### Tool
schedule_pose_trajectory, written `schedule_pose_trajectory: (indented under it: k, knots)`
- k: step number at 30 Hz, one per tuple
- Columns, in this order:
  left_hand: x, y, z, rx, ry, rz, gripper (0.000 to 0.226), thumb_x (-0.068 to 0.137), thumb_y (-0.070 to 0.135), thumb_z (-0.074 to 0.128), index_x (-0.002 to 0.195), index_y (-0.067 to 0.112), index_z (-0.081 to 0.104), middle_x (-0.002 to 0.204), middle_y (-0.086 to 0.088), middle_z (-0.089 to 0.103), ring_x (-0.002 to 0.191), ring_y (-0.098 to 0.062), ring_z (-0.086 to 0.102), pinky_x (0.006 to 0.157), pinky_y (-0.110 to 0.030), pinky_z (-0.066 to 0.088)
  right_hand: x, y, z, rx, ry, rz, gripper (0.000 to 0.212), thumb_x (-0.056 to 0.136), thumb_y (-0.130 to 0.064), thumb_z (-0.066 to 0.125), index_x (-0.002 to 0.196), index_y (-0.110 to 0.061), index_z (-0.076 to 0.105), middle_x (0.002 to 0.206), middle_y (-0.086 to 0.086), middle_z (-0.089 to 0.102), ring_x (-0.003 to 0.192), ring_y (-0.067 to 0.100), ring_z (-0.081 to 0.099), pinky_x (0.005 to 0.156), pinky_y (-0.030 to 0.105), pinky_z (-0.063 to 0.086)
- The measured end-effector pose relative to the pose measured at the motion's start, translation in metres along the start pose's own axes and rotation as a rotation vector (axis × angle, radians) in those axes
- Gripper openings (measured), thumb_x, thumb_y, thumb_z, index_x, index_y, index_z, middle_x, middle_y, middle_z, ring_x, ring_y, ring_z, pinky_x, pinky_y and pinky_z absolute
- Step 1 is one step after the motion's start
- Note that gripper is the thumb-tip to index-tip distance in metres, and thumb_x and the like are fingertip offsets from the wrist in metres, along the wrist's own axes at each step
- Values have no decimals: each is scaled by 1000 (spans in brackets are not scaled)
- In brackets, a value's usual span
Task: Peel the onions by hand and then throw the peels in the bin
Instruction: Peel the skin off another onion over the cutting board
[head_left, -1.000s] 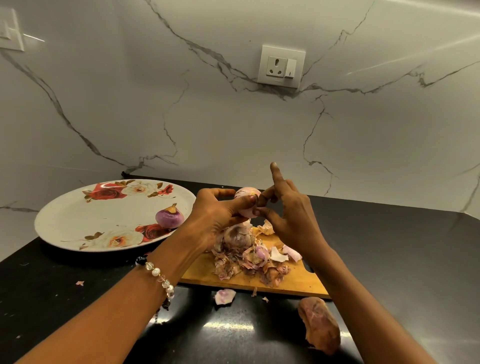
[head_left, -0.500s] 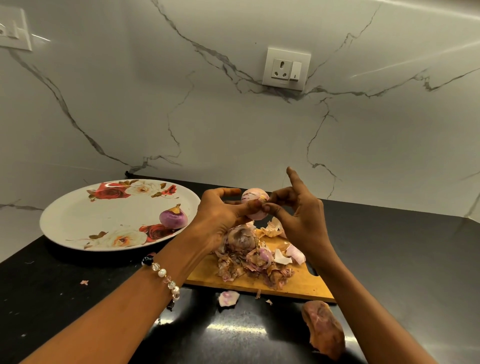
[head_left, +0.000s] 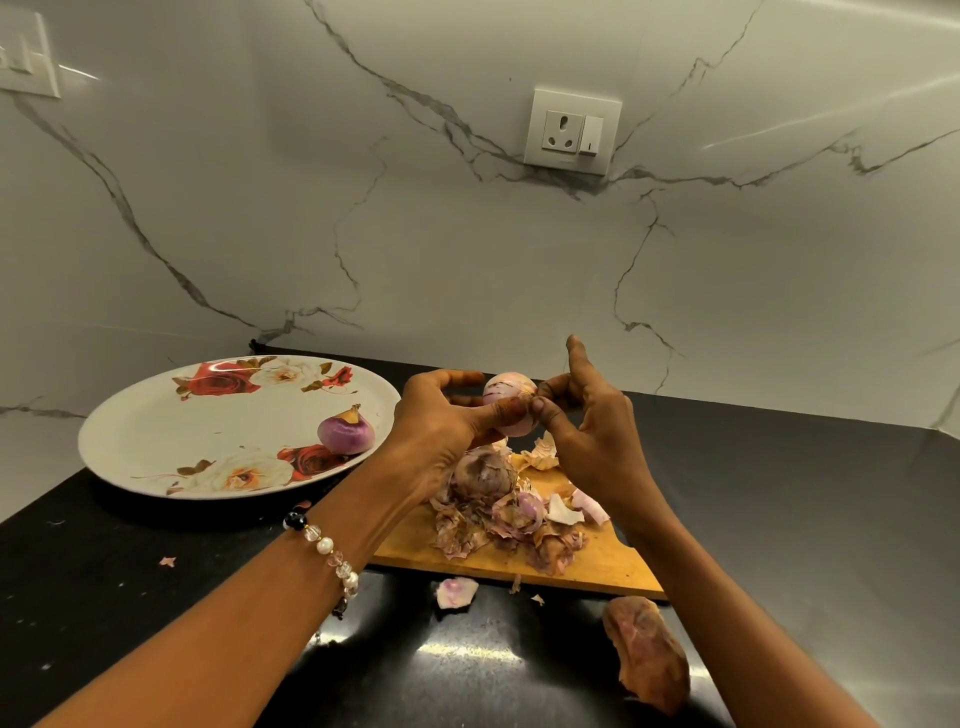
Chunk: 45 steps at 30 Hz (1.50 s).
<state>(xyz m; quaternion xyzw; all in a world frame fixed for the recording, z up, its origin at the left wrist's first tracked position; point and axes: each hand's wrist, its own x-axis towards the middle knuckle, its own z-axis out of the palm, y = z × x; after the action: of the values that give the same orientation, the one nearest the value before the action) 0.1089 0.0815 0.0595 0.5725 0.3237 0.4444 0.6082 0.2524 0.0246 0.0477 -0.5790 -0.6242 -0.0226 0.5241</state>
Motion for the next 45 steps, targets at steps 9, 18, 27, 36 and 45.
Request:
schedule_pose_trajectory:
  k: [9, 18, 27, 36, 45]
  knots:
    - [2, -3, 1, -79, -21, -36, 72, 54, 19, 81, 122, 7, 58, 111, -15, 67, 91, -31, 70, 76, -40, 60, -1, -2, -3, -101, 1, -109, 70, 92, -1, 60, 151, -5, 23, 86, 6, 54, 79, 17, 56, 77, 11, 47]
    - [3, -4, 3, -112, 9, -28, 76, 52, 22, 80, 122, 7, 57, 110, -16, 67, 92, -31, 69, 72, -38, 60, -1, -7, -3, -107, 122, -170, 58, 81, -5, 76, 134, -2, 52, 89, 3, 64, 79, 15, 62, 79, 7, 49]
    - [0, -11, 11, -91, 90, 42, 54, 63, 17, 83, 111, 15, 57, 98, -5, 66, 88, -21, 67, 69, -33, 60, -3, -6, 4, -144, 266, -171, 56, 80, 1, 75, 131, 4, 54, 84, 9, 70, 74, 12, 63, 80, 3, 45]
    - [2, -14, 12, -85, 101, 58, 47, 65, 17, 82, 106, 17, 58, 99, -3, 65, 91, -20, 66, 67, -30, 60, 0, 0, 6, -181, 204, -176, 56, 81, 4, 72, 134, 7, 51, 80, 10, 63, 71, 16, 58, 74, 8, 47]
    - [0, -10, 13, -112, 62, 46, 59, 65, 18, 80, 118, 13, 56, 98, -4, 66, 86, -19, 67, 66, -30, 60, 1, 0, 6, -254, 136, -166, 63, 87, -13, 53, 142, 12, 34, 82, 11, 52, 73, 16, 48, 68, 18, 39]
